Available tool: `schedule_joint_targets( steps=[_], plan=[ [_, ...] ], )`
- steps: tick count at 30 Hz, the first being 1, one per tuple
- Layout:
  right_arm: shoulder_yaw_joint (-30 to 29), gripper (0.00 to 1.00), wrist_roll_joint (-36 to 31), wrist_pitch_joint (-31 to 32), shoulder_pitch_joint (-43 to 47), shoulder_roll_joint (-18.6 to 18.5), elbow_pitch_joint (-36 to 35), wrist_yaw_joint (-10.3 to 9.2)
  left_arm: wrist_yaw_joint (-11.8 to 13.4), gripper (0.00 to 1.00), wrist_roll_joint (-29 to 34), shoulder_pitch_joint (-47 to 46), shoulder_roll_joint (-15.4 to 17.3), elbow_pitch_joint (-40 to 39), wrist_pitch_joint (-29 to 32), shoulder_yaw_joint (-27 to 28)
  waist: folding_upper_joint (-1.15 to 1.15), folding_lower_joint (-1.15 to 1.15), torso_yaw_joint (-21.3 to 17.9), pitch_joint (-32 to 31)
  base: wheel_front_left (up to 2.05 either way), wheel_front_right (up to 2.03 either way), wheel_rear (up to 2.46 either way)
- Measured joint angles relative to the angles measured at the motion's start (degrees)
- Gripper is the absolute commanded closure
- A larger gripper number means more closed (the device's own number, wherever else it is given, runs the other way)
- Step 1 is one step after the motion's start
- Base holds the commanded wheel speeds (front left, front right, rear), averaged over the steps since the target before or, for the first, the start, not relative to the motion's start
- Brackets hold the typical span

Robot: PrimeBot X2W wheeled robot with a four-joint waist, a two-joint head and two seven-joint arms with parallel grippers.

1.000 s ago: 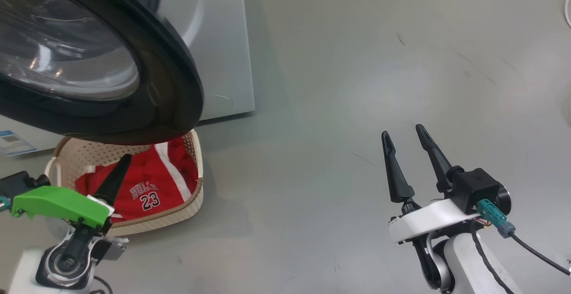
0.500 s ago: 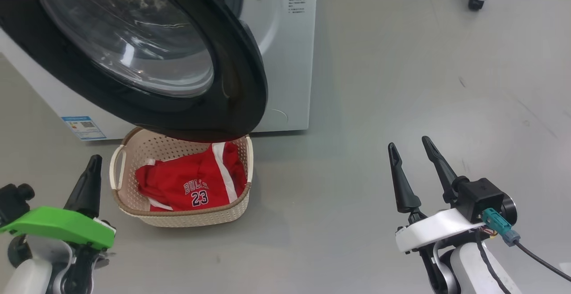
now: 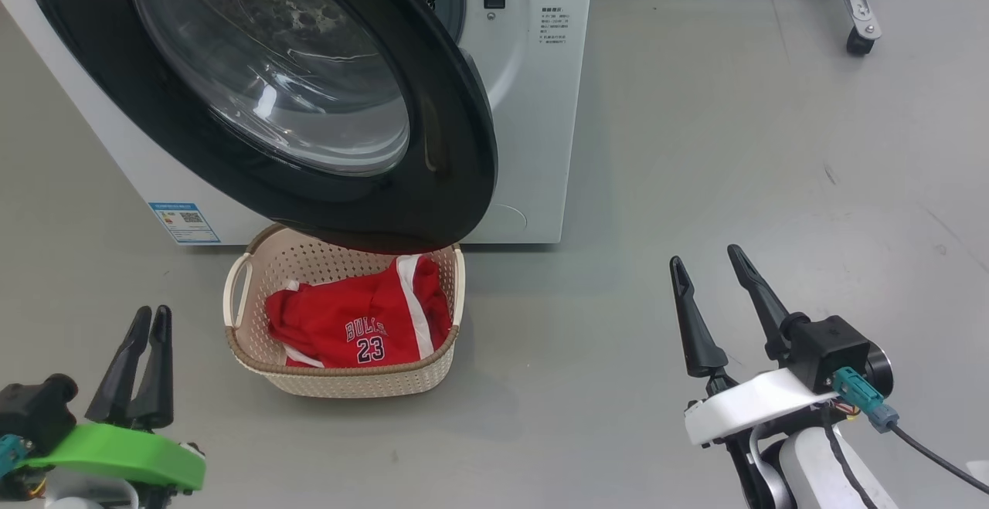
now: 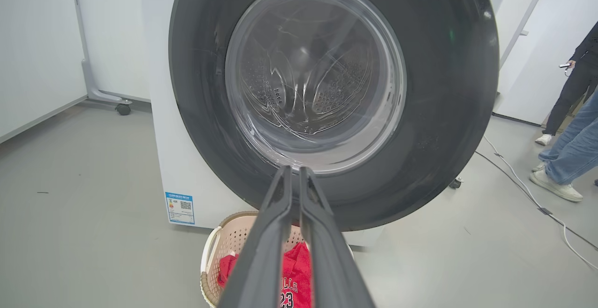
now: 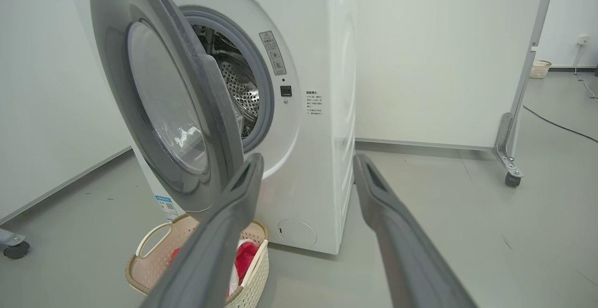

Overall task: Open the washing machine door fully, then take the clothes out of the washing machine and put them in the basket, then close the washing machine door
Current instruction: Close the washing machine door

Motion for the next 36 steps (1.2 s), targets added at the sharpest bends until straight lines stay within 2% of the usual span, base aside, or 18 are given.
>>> schedule_joint_targets(
  steps=[1,9,17,36],
  plan=[
    [-0.2,0.0,-0.1,0.0,0.1,0.1,0.1,-0.05,0.4,0.0,1.1,0.2,0.0,-0.1,0.0,0.0,0.0,0.0,0.0,0.0,0.0,0.0,0.0],
    [-0.6,0.0,-0.3,0.0,0.3,0.2,0.3,-0.03,1.9,0.0,5.6,2.3,-0.8,-0.7,0.2,-0.6,0.0,0.0,0.1,-0.3,0.0,0.0,0.0],
    [-0.6,0.0,-0.3,0.0,0.4,0.4,0.3,0.4,2.5,0.0,7.9,2.7,-3.1,-3.0,0.2,1.1,0.0,0.0,0.1,-0.6,0.0,0.0,0.0],
    [-0.6,0.0,-0.8,0.0,0.4,0.5,0.3,0.75,2.3,0.0,11.5,4.7,-6.4,-5.1,0.2,3.4,0.0,0.0,0.2,-0.6,0.0,0.0,0.0]
  ],
)
